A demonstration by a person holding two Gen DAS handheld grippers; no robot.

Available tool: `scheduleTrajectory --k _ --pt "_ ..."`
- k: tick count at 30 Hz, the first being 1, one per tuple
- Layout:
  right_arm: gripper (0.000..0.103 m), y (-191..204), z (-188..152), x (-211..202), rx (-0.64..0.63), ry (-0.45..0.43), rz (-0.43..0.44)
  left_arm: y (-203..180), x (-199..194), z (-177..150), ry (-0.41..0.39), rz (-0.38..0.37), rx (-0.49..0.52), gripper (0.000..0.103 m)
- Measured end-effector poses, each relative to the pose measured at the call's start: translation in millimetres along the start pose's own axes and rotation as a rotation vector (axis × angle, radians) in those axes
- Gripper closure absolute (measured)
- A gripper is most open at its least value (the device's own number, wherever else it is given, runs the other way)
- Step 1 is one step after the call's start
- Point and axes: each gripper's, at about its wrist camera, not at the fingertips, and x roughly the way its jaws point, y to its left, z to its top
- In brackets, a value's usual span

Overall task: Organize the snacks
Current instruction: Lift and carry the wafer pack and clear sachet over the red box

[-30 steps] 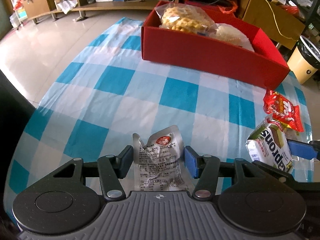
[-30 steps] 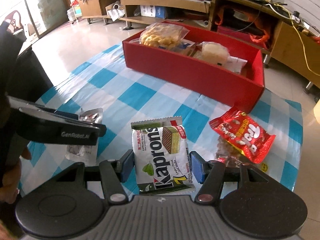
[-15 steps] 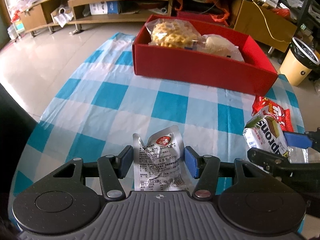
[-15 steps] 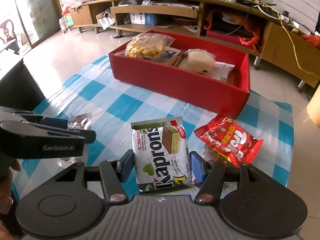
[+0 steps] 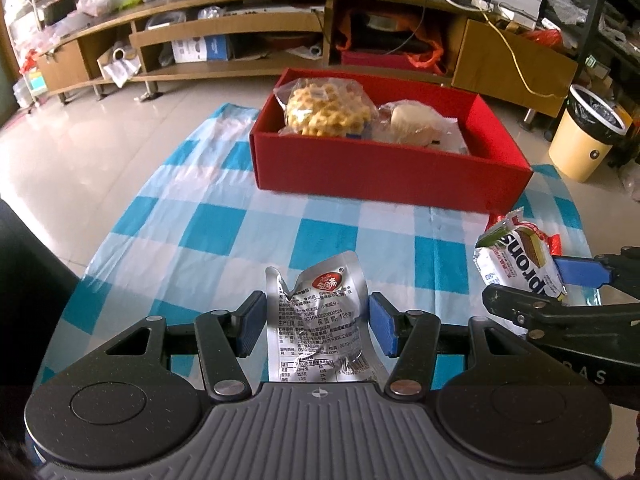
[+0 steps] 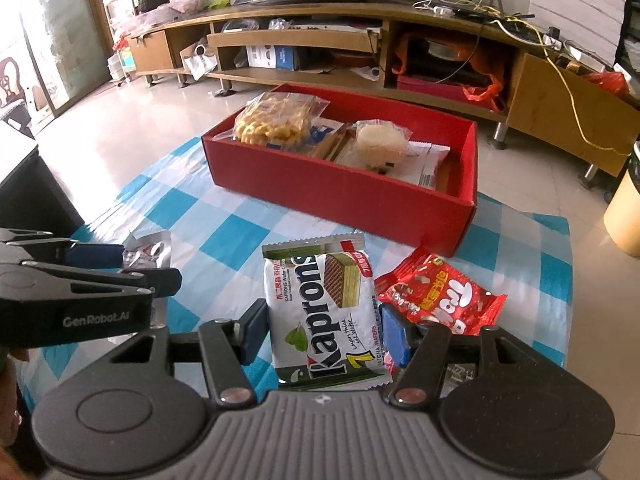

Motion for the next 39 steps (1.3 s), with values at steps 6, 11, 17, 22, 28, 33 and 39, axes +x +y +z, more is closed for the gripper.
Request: scheduleTrajectory --k 6,11,17,22,28,33,39 --pt "0.044 -8 5 -4 0.025 -0.021 -0.007 -1 -5 6 -0.027 0.001 -0.001 0.040" --pt "0.044 -12 10 -8 0.043 -0.043 -0.010 -2 -10 12 -0.054 0.000 -0.003 0.040" --pt "0.044 -16 16 -14 0.054 -0.070 -0.014 -4 -15 22 -0.093 0.004 -0.001 0.040" --pt "0.044 -19 22 -19 0.065 -0.095 -0.019 -4 -19 31 -0.118 0.005 -0.007 0.040" --pt "0.044 -25 33 -25 0.086 -0.133 -0.025 -5 -20 44 -0.146 0.001 -0.012 0.040" --pt "0.044 -30 43 -27 0.103 -0.159 -0.028 -6 -18 54 -0.159 -0.002 -0.019 0.040" --pt "0.044 -34 57 -26 0.114 -0.184 -0.030 -8 -14 68 -0.175 -0.001 -0.024 0.040"
